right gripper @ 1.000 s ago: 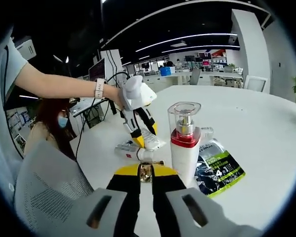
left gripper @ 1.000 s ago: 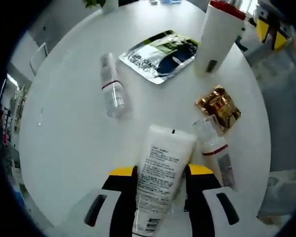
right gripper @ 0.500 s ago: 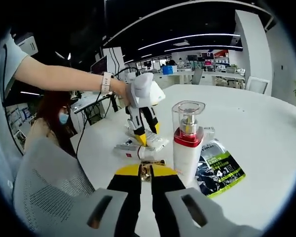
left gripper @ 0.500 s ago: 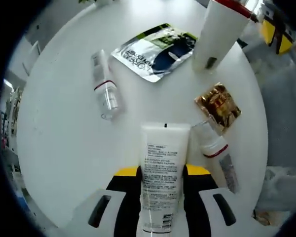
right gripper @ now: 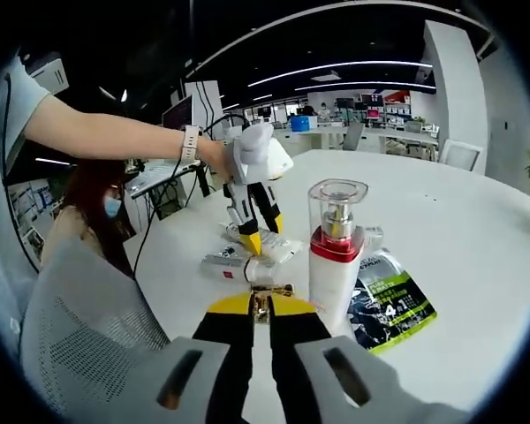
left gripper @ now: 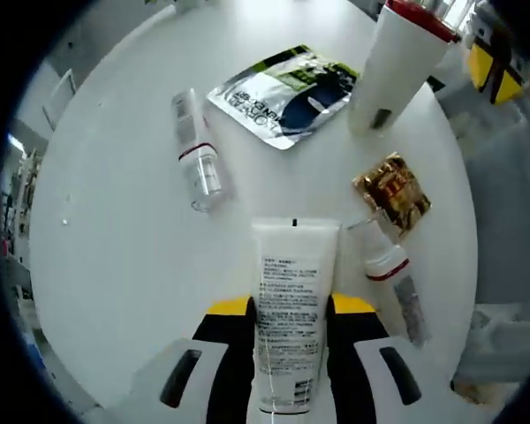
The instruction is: Arrange the skincare products in the storage area until every visible bottle or jar stands upright without overlapping.
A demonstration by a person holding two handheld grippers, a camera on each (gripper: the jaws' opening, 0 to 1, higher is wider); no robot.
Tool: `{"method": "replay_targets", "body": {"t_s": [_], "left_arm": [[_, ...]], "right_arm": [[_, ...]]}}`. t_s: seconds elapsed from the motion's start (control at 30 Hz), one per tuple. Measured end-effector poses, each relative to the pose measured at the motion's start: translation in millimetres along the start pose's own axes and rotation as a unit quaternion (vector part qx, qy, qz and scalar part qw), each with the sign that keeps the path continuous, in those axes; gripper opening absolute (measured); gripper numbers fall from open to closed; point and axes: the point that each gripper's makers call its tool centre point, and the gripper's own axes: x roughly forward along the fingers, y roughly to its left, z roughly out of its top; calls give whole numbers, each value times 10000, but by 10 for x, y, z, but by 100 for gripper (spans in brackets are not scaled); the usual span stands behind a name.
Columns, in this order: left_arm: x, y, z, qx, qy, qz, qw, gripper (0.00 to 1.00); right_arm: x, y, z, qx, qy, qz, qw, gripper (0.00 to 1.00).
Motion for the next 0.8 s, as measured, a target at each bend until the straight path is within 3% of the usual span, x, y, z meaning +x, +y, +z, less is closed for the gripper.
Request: {"method": "replay_targets", "body": {"t_s": [0.17, 0.3, 0.5, 0.7, 0.8], "left_arm": [[-56, 50, 4, -302, -462, 379, 9978, 26], [-151, 72, 10, -739, -975, 617, 9906, 25], [-285, 68, -79, -969, -1275, 894, 9830, 25], [-486, 102, -129, -1201, -1711, 1338, 9687, 25], [-600, 141, -188, -1400, -1908, 1651, 9575, 25]], "right_arm": [[19, 19, -41, -114, 124, 4, 9999, 6], [23, 50, -41, -114, 121, 72, 9998, 7], [29, 86, -50, -250, 158, 95, 9995, 11], [36, 124, -57, -306, 182, 157, 9992, 18], [38, 144, -67, -301, 204, 193, 9992, 20]]}}
